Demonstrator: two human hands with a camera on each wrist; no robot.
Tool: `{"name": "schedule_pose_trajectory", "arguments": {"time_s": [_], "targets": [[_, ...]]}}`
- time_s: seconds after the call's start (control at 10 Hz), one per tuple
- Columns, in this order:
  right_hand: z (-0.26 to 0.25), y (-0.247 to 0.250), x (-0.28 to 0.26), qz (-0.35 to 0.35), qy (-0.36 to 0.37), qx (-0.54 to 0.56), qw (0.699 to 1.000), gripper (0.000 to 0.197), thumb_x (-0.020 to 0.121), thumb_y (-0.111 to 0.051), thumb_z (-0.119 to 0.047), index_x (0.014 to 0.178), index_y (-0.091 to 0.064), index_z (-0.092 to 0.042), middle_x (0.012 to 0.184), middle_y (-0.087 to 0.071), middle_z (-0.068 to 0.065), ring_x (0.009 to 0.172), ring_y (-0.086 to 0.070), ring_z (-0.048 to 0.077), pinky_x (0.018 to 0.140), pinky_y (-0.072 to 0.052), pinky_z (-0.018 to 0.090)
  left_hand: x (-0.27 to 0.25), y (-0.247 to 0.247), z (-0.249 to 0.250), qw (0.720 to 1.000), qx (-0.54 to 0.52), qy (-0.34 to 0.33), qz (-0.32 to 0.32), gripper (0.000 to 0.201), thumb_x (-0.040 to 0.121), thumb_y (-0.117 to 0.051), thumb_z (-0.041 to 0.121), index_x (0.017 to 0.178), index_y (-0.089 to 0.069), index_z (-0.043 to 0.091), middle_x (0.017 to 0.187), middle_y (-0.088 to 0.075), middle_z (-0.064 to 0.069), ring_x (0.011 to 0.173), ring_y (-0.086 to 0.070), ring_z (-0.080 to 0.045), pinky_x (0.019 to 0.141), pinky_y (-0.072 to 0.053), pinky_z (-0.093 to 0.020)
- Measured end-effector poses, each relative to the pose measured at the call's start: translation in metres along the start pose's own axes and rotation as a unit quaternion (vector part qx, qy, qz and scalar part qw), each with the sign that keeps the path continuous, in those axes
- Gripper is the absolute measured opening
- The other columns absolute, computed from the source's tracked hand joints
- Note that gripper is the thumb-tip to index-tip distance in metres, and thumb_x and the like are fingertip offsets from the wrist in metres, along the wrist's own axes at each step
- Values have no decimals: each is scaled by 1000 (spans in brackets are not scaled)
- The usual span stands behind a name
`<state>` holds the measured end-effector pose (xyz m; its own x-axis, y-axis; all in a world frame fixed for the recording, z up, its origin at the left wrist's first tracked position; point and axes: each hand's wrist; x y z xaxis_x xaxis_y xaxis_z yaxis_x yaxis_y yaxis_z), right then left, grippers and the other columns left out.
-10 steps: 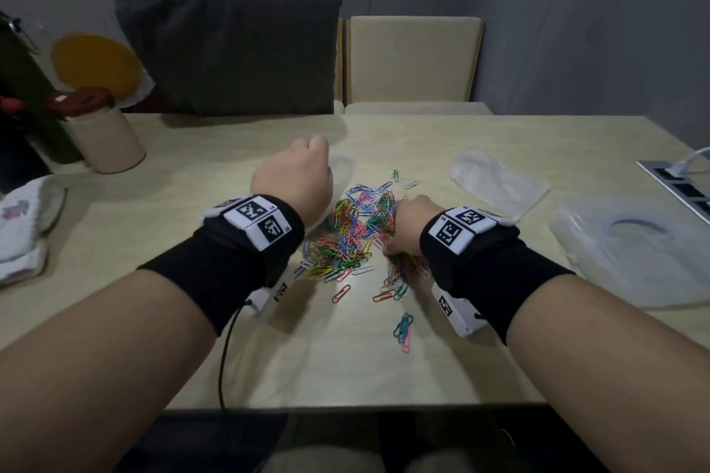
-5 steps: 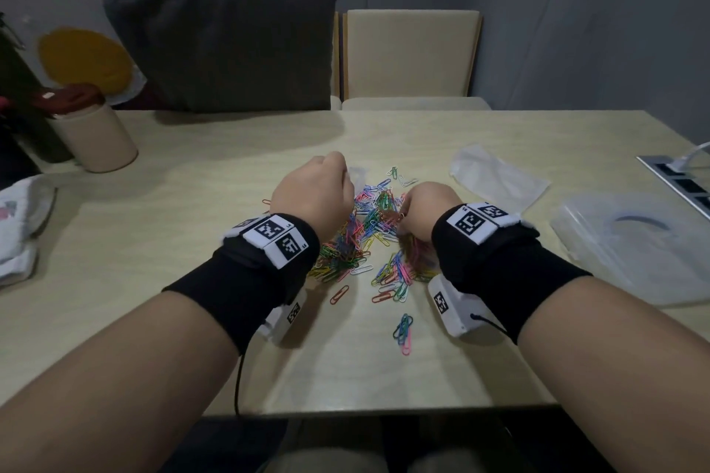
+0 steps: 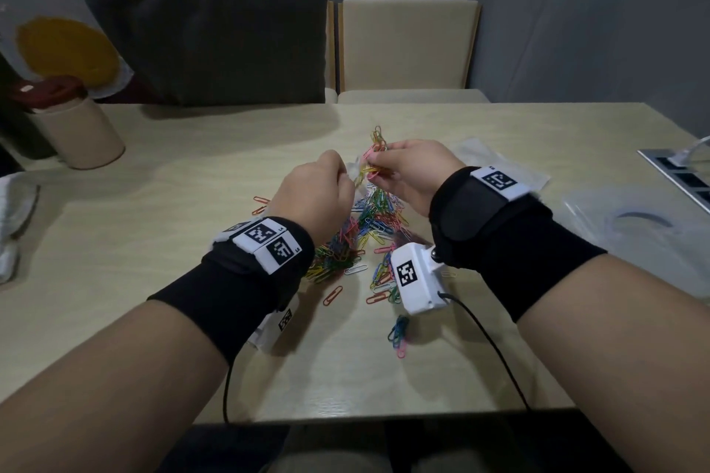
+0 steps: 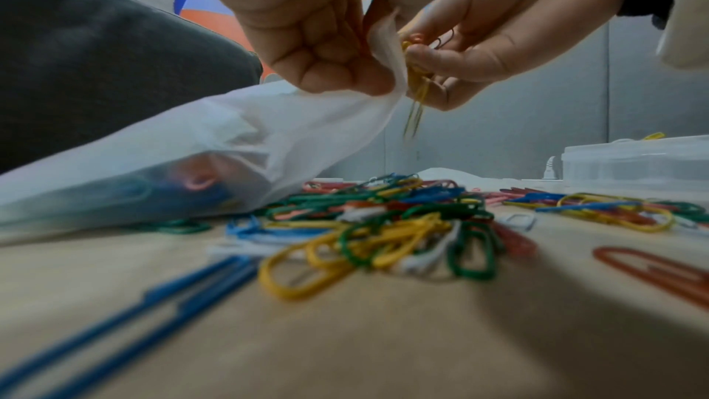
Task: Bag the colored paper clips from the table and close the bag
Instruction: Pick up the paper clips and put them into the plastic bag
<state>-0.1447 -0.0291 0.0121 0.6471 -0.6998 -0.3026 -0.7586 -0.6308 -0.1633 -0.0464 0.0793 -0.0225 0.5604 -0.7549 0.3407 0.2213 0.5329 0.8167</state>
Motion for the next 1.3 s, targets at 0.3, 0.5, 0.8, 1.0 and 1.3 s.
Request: {"name": "schedule_pose_trajectory", "arguments": {"time_s": [0.3, 0.5, 0.8, 1.0, 1.3], "targets": [[7, -13, 5, -9, 11, -207, 978, 5, 91, -60, -11, 87, -63, -10, 92, -64, 6, 85, -61, 21, 75, -53, 29, -1, 1, 2, 996, -78, 44, 14, 15, 94, -41, 26, 94, -52, 15, 79, -61, -9, 72, -55, -28, 57, -34, -31], [4, -18, 1, 13, 20, -324, 946, 35, 91, -49, -4, 124, -60, 2, 124, -63, 21, 113, -63, 33, 95, -54, 43, -1, 1, 3, 996, -79, 39, 7, 14, 96, -41, 26, 95, -50, 16, 78, -60, -8, 72, -53, -27, 58, -32, -31], [4, -30, -1, 64, 100, -427, 896, 11, 85, -61, -9, 90, -59, -18, 97, -66, 3, 97, -65, 23, 90, -55, 39, -1, 0, 1, 997, -78, 22, -4, 11, 95, -40, 27, 91, -46, 19, 75, -58, -8, 70, -54, -29, 59, -40, -33], [1, -27, 3, 66, 104, -384, 915, 20, 88, -49, -1, 83, -49, -20, 93, -60, 6, 91, -69, 28, 82, -58, 45, -1, -1, 1, 997, -74, 20, 2, 10, 95, -40, 28, 91, -45, 20, 75, -56, -6, 70, -53, -29, 59, -39, -33], [11, -19, 3, -35, -33, -470, 881, 50, 96, -30, -43, 108, -56, -2, 106, -71, 19, 102, -65, 38, 99, -48, 52, 1, -3, -1, 997, -73, 13, 11, 15, 95, -38, 28, 94, -48, 18, 71, -56, -3, 70, -54, -29, 60, -43, -35]]}}
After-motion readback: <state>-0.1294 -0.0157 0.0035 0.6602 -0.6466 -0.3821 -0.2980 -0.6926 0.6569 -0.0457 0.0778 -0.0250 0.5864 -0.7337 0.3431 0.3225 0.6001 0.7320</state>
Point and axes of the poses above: each hand's wrist, its own x-axis towards the middle knuckle, its own y-axis out of the back of the hand, z = x × y
